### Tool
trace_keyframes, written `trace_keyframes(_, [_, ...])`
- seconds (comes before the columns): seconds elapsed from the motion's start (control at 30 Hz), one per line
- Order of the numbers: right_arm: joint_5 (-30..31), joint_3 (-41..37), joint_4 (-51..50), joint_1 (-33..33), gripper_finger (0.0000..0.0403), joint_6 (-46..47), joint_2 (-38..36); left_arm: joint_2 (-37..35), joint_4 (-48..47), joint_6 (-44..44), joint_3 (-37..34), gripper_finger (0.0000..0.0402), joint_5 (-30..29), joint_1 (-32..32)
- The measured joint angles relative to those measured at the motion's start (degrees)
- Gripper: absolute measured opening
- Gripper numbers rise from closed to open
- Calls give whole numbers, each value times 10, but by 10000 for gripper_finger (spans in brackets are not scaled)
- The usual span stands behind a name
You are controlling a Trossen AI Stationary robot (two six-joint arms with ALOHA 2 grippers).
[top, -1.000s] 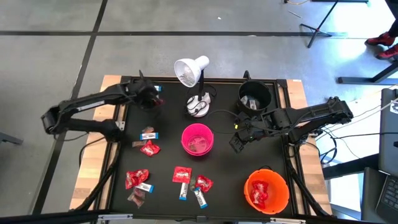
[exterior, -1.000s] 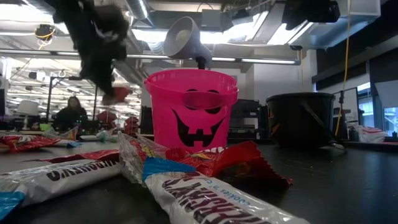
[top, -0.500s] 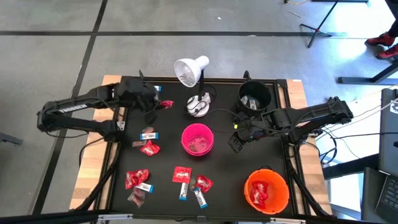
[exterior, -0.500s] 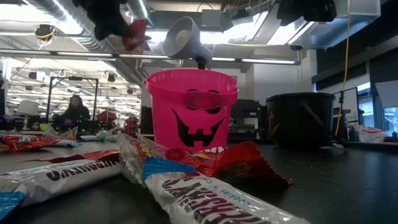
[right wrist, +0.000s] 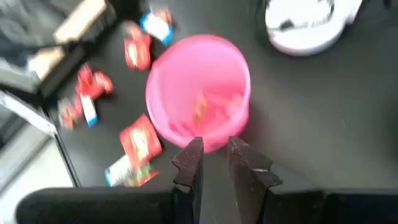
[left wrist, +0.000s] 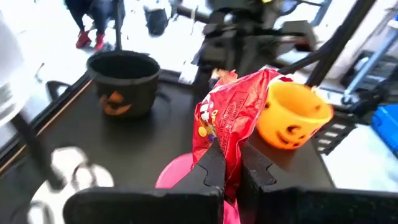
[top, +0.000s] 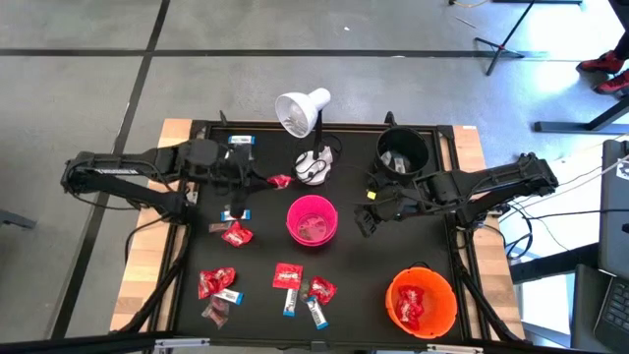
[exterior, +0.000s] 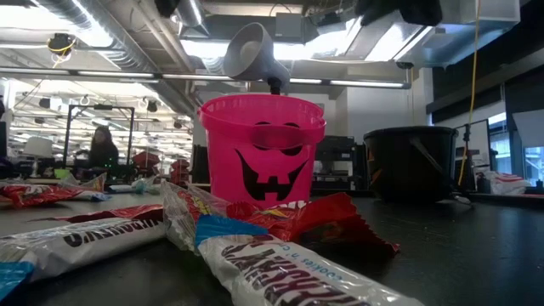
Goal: Sort candy
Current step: Put the red candy into the orange bucket
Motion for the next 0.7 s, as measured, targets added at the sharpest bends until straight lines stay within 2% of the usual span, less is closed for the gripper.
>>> trace_keyframes(0.13, [79,0,58,0,72,-8,0,26,32,28,0,1,-23,-25])
trace_keyframes(0.3, [177,0,111,0,72,-66,0,62,65,43,0,1,-46,-34])
trace_keyframes(0.43, [223,0,118,0,72,-116,0,75,80,55,0,1,-46,-34])
trace_keyframes(0.6, [308,0,120,0,72,-122,5,87,114,55,0,1,-44,-34])
trace_keyframes(0.7, [318,0,118,-1,72,-125,21,96,125,55,0,1,-41,-34])
